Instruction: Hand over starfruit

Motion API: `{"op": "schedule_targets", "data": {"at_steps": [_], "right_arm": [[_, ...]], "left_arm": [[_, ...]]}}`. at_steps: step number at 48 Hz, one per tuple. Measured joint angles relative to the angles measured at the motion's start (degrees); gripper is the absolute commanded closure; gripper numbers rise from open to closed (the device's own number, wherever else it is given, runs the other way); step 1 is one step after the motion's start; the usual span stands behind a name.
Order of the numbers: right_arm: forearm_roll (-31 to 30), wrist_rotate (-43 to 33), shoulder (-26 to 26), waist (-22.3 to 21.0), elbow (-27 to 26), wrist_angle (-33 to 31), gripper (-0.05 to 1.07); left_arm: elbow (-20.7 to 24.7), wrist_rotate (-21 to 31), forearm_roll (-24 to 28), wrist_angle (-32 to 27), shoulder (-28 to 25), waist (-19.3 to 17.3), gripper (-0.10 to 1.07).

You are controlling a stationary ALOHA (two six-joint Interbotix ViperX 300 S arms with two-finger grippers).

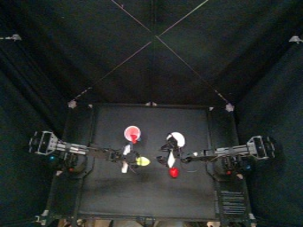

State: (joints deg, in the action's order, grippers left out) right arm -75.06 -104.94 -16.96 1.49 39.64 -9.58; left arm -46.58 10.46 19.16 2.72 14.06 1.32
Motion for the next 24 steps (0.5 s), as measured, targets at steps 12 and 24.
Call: {"op": "schedule_targets", "data": {"at_steps": [12, 24], "right_arm": [[-15.47, 1.85, 3.25, -0.44, 0.0, 4.48, 0.06], [-26.72, 2.11, 6.59, 0.62, -2.37, 4.57, 0.06]], "left_arm": [[-2.02, 0.09, -3.08, 7.82, -0.26, -0.88, 0.27], [-2.2, 0.09, -9.14, 9.23, -0.44, -1.41, 0.27]]}}
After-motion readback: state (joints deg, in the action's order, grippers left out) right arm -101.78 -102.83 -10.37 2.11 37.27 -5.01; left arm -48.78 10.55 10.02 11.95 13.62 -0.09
